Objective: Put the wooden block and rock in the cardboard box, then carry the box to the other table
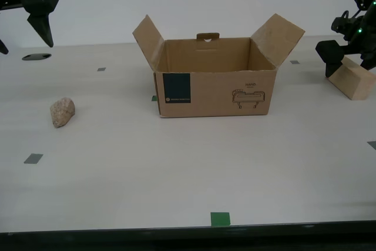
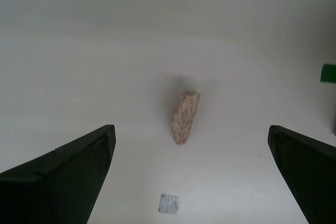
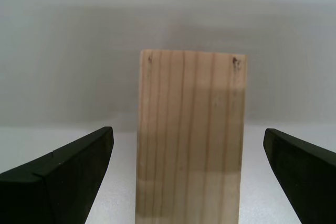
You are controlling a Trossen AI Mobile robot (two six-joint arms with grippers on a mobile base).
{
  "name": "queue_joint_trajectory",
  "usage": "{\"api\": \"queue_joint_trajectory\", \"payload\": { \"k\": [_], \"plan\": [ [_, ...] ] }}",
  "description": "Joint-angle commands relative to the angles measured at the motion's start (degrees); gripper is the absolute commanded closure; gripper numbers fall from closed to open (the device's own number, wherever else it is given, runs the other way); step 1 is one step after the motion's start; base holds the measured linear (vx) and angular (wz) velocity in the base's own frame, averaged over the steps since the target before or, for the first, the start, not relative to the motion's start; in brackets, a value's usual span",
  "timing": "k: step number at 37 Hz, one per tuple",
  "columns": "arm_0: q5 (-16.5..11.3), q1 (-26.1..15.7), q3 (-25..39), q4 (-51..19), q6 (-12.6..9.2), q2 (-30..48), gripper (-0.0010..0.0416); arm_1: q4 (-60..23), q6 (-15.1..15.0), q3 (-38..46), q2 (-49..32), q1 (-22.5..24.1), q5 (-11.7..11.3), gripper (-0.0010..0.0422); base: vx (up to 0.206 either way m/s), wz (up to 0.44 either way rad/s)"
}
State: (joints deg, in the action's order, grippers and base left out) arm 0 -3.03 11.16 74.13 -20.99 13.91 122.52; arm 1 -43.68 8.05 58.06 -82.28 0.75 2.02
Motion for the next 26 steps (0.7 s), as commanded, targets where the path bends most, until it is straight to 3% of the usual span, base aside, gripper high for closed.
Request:
{"api": "queue_joint_trajectory", "payload": {
  "k": [1,15,26],
  "plan": [
    [-0.17,0.04,0.00,0.00,0.00,0.00,0.0008,3.08,0.04,-1.14,0.00,0.02,-0.09,0.0014,0.000,0.000],
    [-0.17,0.00,0.00,-0.46,-0.66,0.00,0.0012,12.41,0.31,-9.20,-0.26,-0.13,-0.11,0.0014,0.000,0.000],
    [-0.15,0.00,0.00,-0.66,-0.90,0.00,0.0031,12.46,-0.35,-4.24,-13.18,-0.09,-0.09,0.0014,0.000,0.000]
  ]
}}
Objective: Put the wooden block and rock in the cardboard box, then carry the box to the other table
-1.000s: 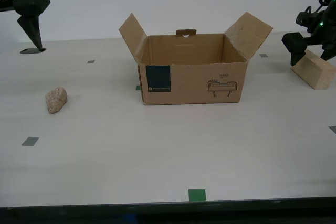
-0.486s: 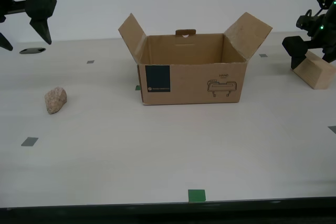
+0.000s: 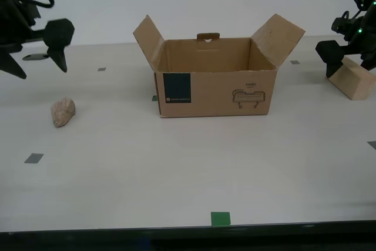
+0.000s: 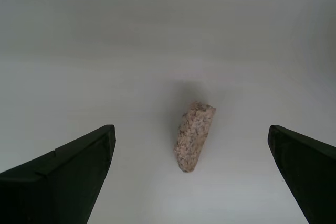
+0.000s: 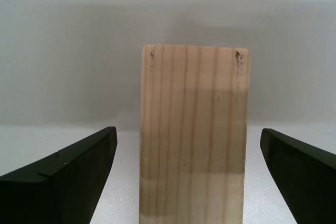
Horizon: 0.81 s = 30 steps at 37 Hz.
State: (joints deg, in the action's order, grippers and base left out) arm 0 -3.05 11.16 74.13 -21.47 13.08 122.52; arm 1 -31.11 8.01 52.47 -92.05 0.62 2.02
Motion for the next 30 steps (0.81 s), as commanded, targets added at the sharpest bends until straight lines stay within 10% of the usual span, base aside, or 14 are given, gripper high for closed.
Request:
{"api": "queue_joint_trajectory", "payload": {
  "k": [1,30],
  "plan": [
    [-0.13,0.00,0.00,-0.17,-0.04,0.00,0.0033,-0.13,-0.31,1.75,-4.37,0.04,-0.09,0.0014,0.000,0.000],
    [-0.11,0.00,0.00,-0.50,-0.09,0.00,0.0032,-0.26,-0.98,4.74,-19.34,0.13,-0.09,0.0014,0.000,0.000]
  ]
}}
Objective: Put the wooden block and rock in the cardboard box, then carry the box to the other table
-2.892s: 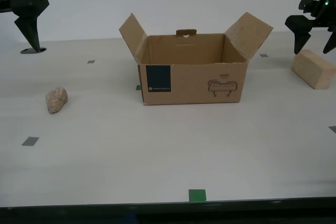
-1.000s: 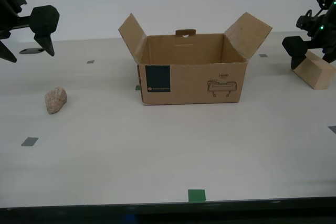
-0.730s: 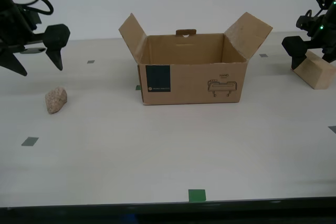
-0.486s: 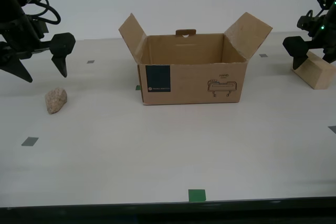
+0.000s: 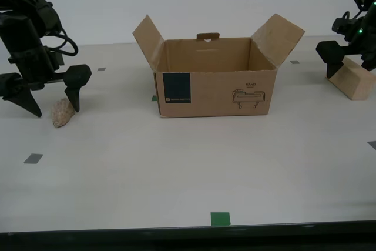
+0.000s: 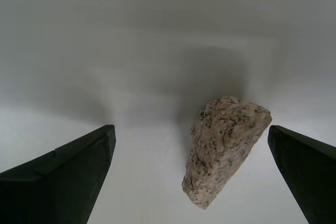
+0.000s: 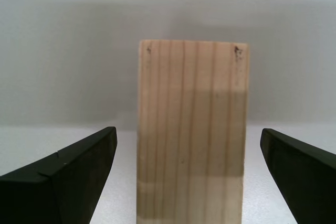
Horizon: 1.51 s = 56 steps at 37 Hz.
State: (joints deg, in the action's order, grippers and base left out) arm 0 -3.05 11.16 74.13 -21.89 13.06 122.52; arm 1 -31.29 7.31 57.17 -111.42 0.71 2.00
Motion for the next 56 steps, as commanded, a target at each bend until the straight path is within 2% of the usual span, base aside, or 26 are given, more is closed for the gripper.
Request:
{"api": "queue_joint_trajectory", "payload": {
  "k": [1,9,21,29,36,41,56],
  "plan": [
    [-0.11,0.00,0.00,-0.09,-0.07,0.00,0.0035,-0.11,-0.28,0.04,0.13,0.04,-0.07,0.0014,0.000,0.000],
    [-0.13,0.00,0.00,-0.44,-0.07,0.00,0.0049,-0.31,-0.26,0.02,0.11,0.09,-0.07,0.0014,0.000,0.000],
    [-0.11,0.00,0.00,-0.70,-0.07,0.00,0.0038,-0.72,-0.22,-0.07,0.11,0.15,-0.04,0.0014,0.000,0.000],
    [-0.13,-0.04,0.00,-0.87,-0.09,0.00,0.0042,-1.44,-0.24,-0.07,0.11,0.24,3.26,0.0014,0.000,0.000],
    [-0.13,-0.07,0.00,-0.90,-0.46,0.00,0.0057,-2.75,1.75,-0.07,0.11,0.81,2.82,0.0014,0.000,0.000],
    [-0.13,-0.11,0.00,-0.87,-1.09,0.00,0.0061,-2.89,2.36,-0.07,0.11,1.31,-0.59,0.0014,0.000,0.000],
    [-0.13,-0.20,0.00,-0.85,-1.09,0.00,0.0084,-3.17,2.69,-0.07,0.11,2.01,-0.44,0.0014,0.000,0.000]
  ]
}}
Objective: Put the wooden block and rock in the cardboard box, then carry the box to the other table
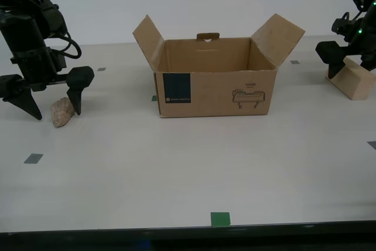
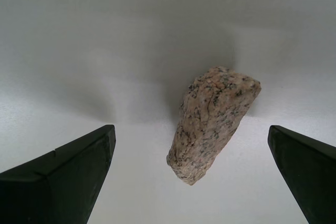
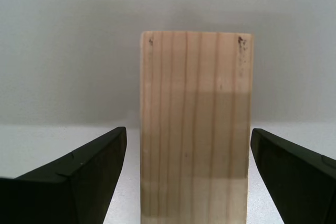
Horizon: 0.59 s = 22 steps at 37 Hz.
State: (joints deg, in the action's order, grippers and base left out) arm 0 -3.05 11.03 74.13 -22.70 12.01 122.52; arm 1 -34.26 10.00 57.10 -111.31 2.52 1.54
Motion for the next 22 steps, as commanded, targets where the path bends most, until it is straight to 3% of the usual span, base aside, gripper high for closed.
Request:
{"api": "queue_joint_trajectory", "payload": {
  "k": [1,22],
  "plan": [
    [-0.13,-0.09,0.00,-0.04,-0.02,0.00,0.0087,-0.15,-0.07,0.00,0.00,0.24,0.00,0.0014,0.000,0.000],
    [-0.13,-0.15,0.00,0.20,-0.02,0.00,0.0095,0.33,0.07,0.00,0.00,0.26,-0.02,0.0014,0.000,0.000]
  ]
}}
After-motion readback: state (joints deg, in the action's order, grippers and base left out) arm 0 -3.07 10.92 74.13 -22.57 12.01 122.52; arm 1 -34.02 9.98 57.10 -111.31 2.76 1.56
